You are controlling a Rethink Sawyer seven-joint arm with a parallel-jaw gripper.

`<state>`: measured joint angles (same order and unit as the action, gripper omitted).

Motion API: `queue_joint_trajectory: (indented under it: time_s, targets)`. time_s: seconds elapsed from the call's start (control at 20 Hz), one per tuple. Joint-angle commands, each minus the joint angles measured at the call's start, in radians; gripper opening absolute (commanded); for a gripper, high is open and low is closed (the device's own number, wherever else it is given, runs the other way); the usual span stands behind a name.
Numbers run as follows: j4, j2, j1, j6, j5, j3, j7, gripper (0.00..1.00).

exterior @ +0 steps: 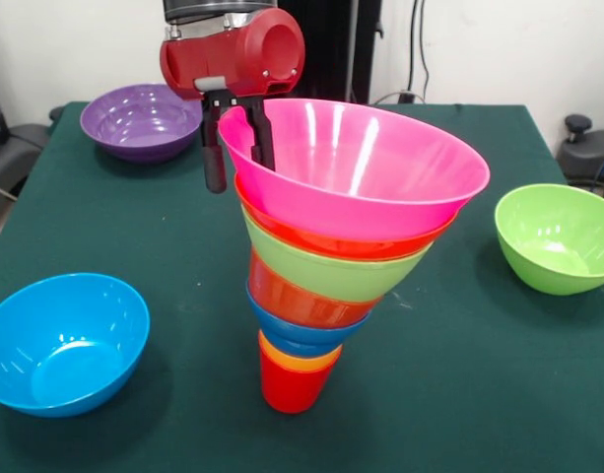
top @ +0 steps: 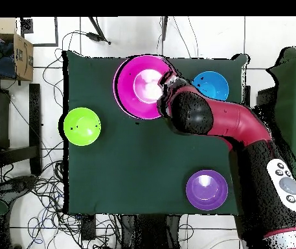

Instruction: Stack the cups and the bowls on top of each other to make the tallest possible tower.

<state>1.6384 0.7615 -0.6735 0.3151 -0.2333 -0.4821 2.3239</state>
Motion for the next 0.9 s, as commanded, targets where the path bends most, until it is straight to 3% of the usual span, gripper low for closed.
queue_joint_trajectory:
  time_s: [0.05, 0.9]
  targets:
    - [-0.010, -0.031, 0.006, 0.075, -0.074, 0.046, -0.066, 1.00]
    - [-0.005, -0.024, -0.010, 0.085, -0.088, 0.038, -0.085, 1.00]
